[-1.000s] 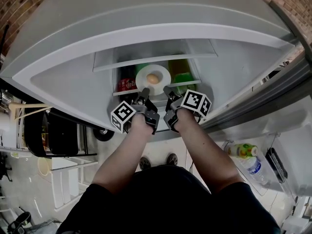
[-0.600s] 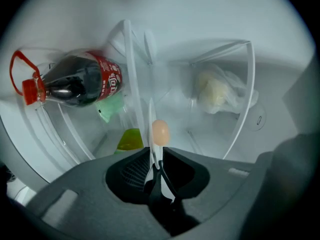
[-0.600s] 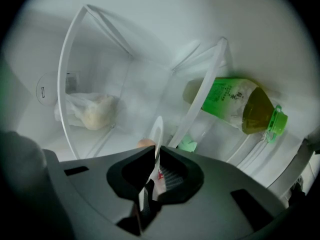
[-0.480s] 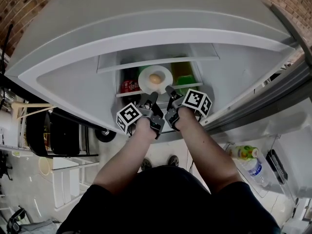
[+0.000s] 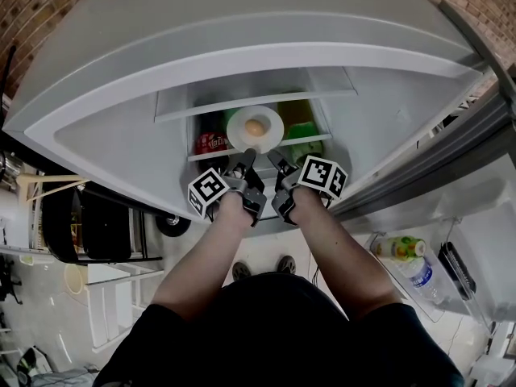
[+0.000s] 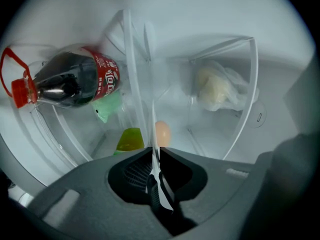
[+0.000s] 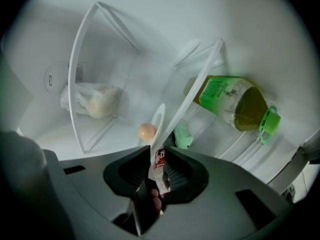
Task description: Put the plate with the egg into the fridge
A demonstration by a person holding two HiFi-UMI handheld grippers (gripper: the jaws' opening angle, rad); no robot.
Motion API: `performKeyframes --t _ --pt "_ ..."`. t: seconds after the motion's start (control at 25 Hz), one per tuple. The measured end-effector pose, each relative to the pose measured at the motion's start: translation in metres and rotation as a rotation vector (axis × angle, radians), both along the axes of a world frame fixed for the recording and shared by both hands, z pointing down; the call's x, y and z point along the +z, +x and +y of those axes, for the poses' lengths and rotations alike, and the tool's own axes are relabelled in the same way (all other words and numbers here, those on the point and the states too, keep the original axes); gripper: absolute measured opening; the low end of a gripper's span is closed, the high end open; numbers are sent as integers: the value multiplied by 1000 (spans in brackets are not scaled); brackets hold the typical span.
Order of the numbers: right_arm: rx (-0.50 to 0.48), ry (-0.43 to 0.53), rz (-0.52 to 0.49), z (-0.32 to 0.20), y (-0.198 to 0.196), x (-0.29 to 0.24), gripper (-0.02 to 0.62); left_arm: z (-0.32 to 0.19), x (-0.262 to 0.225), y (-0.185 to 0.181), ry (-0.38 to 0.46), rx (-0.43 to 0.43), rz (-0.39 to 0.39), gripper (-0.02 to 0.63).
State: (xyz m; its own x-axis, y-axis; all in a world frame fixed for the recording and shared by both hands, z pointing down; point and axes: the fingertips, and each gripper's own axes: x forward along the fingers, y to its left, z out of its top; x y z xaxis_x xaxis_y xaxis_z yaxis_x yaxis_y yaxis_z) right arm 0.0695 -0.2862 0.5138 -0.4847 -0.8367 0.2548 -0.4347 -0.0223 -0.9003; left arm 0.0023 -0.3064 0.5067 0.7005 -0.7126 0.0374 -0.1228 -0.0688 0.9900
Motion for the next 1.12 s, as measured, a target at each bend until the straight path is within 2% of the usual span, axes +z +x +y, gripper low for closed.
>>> performKeyframes --t 0.24,0.44,0.68,0.8,0.96,1.12 --pt "-34 21 50 15 -6 -1 95 7 -1 -3 33 14 -19 71" --pt "-85 71 124 34 -15 -10 95 27 -13 -6 119 56 -98 71" --pt "-148 171 269 67 -28 -23 83 69 -49 -10 316 140 -249 66" --pt "-182 224 317 85 -33 -31 50 92 -65 -17 413 174 -326 9" --pt "-231 299 370 109 -41 -45 28 120 -83 -28 542 216 -419 6" --pt "-322 407 455 139 -59 -60 17 152 -98 -30 680 268 -534 6"
